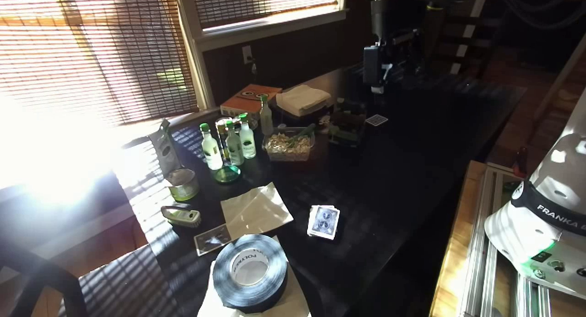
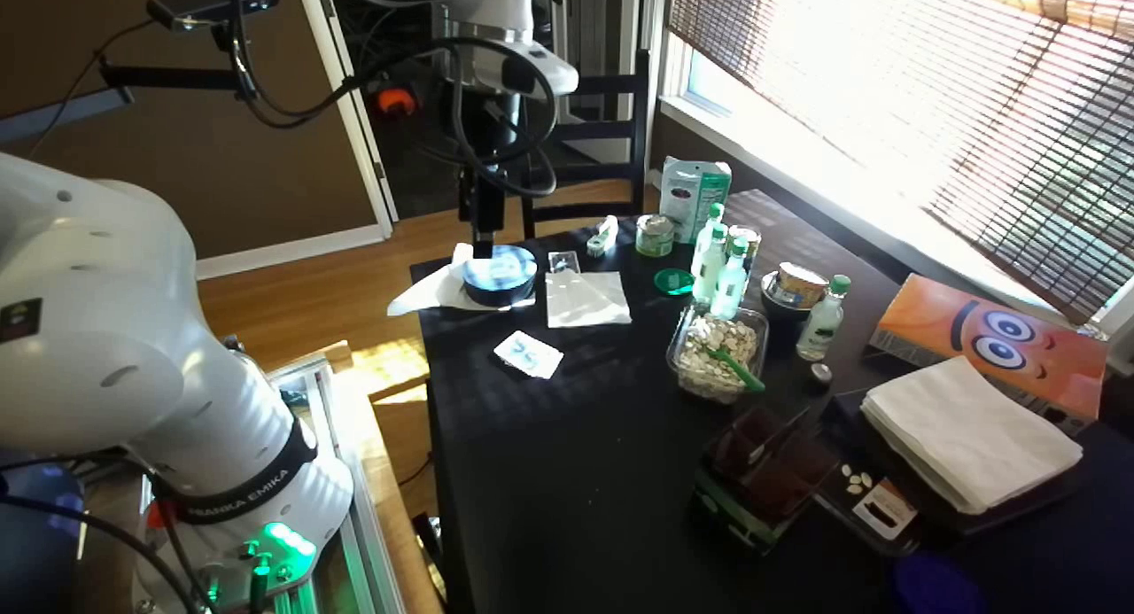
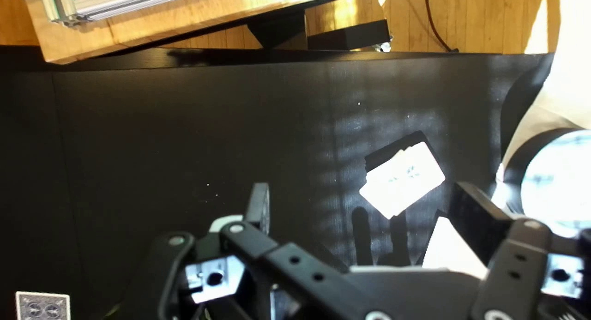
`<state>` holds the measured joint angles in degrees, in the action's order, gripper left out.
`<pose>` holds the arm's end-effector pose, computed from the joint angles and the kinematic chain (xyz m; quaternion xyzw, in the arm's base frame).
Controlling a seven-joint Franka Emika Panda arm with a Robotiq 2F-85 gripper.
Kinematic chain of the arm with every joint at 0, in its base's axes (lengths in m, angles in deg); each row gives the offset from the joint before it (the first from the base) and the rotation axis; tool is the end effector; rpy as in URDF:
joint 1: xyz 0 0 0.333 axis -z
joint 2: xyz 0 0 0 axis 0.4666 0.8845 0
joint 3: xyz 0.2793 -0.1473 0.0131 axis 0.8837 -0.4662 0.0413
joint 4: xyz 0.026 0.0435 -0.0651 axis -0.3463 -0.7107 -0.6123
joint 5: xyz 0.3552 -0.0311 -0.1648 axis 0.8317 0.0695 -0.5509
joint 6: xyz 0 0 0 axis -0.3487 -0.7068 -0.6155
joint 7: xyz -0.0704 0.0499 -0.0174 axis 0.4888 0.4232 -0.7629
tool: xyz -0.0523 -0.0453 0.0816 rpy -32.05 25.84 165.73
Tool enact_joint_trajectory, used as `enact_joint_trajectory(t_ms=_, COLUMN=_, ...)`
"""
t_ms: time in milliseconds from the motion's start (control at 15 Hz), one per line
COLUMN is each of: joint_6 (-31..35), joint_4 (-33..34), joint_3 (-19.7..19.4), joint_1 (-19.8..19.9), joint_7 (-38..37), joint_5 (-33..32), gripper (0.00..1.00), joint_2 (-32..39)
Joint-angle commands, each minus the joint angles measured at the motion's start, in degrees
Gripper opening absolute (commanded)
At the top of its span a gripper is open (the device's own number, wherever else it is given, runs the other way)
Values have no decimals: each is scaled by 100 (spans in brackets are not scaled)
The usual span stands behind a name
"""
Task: Move the white packet to the right
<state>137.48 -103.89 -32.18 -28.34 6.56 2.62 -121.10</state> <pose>0.3366 0.0392 0.4143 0.9875 -0.1230 -0.0959 0.0229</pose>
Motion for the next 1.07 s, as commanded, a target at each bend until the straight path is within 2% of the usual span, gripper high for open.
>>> enact_joint_trajectory(t_ms=0, joint_6=127, joint_4=1262, joint_3=-56, joint_1=246, joint_7=-517, joint_5=296, gripper=100, joint_2=1114)
enact_joint_trajectory(t_ms=267, joint_6=416, joint_4=2507, joint_3=137, joint_1=353, joint_7=-1641, joint_5=172, gripper=100, joint_2=2119)
enact_joint_trajectory(t_ms=533, joint_6=658, joint_4=3846, joint_3=324, joint_1=229, joint_7=-2513, joint_5=-120, gripper=100, joint_2=3214)
enact_joint_trajectory(t_ms=600, joint_6=702, joint_4=4192, joint_3=266, joint_1=74, joint_7=-2697, joint_5=-200, gripper=100, joint_2=3483)
enact_joint_trajectory(t_ms=733, joint_6=734, joint_4=4864, joint_3=272, joint_1=-128, joint_7=-2978, joint_5=-409, gripper=100, joint_2=4036)
enact_joint_trajectory(t_ms=867, joint_6=326, joint_4=5510, joint_3=243, joint_1=-364, joint_7=-2518, joint_5=-395, gripper=100, joint_2=4541)
enact_joint_trajectory(t_ms=933, joint_6=729, joint_4=4678, joint_3=103, joint_1=-324, joint_7=-2623, joint_5=-253, gripper=100, joint_2=3910)
enact_joint_trajectory(t_ms=1000, joint_6=637, joint_4=4941, joint_3=100, joint_1=-420, joint_7=-2595, joint_5=-261, gripper=100, joint_2=4141)
